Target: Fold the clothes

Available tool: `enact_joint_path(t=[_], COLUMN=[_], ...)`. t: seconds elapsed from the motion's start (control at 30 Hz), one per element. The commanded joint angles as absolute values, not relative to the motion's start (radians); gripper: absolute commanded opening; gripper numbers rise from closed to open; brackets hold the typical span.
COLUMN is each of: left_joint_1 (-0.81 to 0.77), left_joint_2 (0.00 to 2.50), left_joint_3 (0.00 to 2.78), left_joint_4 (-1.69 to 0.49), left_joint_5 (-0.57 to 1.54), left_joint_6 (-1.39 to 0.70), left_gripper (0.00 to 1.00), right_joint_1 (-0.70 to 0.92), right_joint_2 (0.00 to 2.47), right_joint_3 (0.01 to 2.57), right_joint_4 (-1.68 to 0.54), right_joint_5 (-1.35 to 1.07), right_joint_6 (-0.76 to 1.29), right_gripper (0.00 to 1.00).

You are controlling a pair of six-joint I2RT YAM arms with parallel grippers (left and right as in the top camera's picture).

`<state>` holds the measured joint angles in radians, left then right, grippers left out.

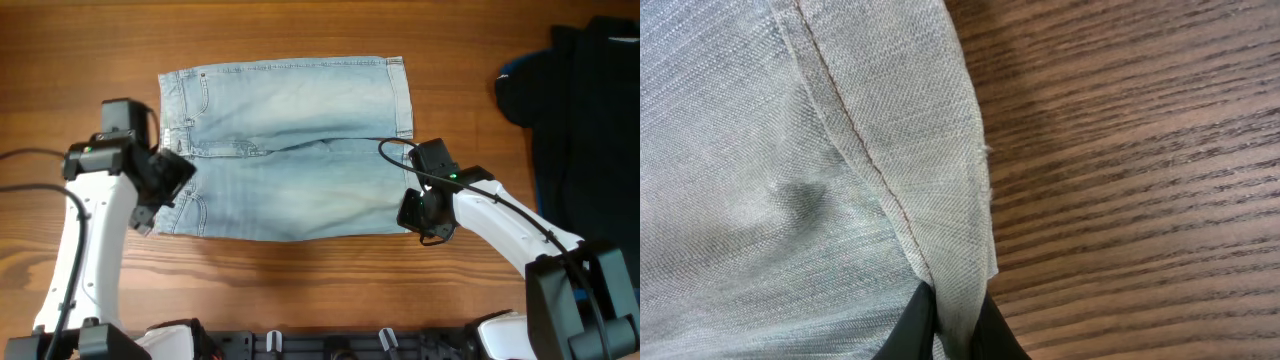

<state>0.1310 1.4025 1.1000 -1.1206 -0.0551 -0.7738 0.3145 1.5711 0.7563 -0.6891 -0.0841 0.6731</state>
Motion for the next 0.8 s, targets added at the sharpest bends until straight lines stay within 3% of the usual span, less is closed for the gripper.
enact_joint_path(t=[0.0, 0.17, 0.33, 0.4, 0.57, 0.77], left_joint_1=[0.256, 0.405, 0.492, 0.493, 0.493, 0.424], left_joint_2=[1.403, 1.403, 1.403, 1.403, 1.403, 1.404], left_joint_3=[1.023, 0.841, 0.700, 0.651, 0.626, 0.626], left_joint_4=[-1.068, -0.934, -0.746, -0.654, -0.607, -0.555], left_joint_5=[-0.014, 0.085, 0.108, 0.136, 0.145, 0.138], left_joint_6=[-0.828, -0.827, -0.847, -0.858, -0.841, -0.793], left_gripper=[0.94, 0.93, 0.86, 0.85, 0.72, 0.71], right_joint_1=[0.314, 0.314, 0.314, 0.314, 0.314, 0.314], right_joint_2=[1.580, 1.580, 1.580, 1.580, 1.580, 1.580], right_joint_3=[0.739, 0.739, 0.739, 0.739, 0.739, 0.739], right_joint_4=[-0.689, -0.680, -0.669, -0.666, -0.665, -0.656], right_joint_5=[-0.040, -0.041, -0.041, -0.041, -0.041, -0.041], right_joint_6=[0.654, 0.654, 0.653, 0.654, 0.650, 0.646], right_gripper=[0.04, 0.05, 0.05, 0.05, 0.08, 0.09])
